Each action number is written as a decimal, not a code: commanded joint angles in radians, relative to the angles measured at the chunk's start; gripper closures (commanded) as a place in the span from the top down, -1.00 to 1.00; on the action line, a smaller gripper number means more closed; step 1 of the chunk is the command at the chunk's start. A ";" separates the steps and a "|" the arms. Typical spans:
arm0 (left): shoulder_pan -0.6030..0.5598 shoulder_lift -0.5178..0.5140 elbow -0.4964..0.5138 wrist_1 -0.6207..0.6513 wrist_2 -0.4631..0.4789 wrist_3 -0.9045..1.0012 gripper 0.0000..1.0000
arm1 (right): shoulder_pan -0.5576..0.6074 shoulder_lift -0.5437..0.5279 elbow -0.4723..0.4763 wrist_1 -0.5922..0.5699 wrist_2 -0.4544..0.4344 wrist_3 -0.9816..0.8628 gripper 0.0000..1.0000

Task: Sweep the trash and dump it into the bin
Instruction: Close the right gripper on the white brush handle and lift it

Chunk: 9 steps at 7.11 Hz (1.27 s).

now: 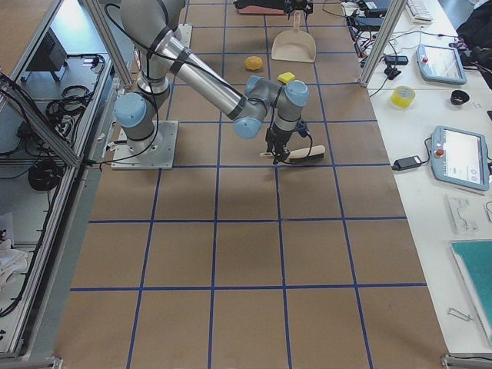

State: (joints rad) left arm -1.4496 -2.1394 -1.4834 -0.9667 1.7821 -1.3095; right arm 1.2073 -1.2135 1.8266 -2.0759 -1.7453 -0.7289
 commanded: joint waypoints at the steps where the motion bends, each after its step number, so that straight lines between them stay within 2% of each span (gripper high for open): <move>1: 0.008 -0.016 0.000 0.000 0.002 -0.007 1.00 | 0.000 0.000 0.000 0.002 0.003 0.008 -0.53; 3: 0.012 -0.027 0.002 0.000 0.003 -0.007 1.00 | 0.000 -0.004 0.000 0.000 0.004 0.019 -0.78; 4: 0.021 -0.031 0.005 0.000 0.002 -0.010 1.00 | 0.000 -0.007 -0.006 -0.001 0.006 0.026 -0.80; 6: 0.025 -0.036 -0.003 0.000 0.003 -0.013 1.00 | 0.035 -0.044 -0.055 0.028 0.004 0.176 -0.79; 7: 0.025 -0.036 -0.003 0.000 0.002 -0.017 1.00 | 0.114 -0.049 -0.072 0.064 -0.013 0.280 -0.80; 8: 0.025 -0.036 0.002 0.000 0.005 -0.010 0.73 | 0.199 -0.053 -0.098 0.106 -0.042 0.399 -0.85; 9: 0.025 -0.033 -0.003 -0.001 -0.012 -0.033 -0.69 | 0.286 -0.046 -0.113 0.124 -0.072 0.490 -0.93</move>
State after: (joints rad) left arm -1.4252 -2.1741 -1.4845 -0.9667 1.7821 -1.3269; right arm 1.3925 -1.2621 1.7361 -1.9830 -1.7839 -0.3583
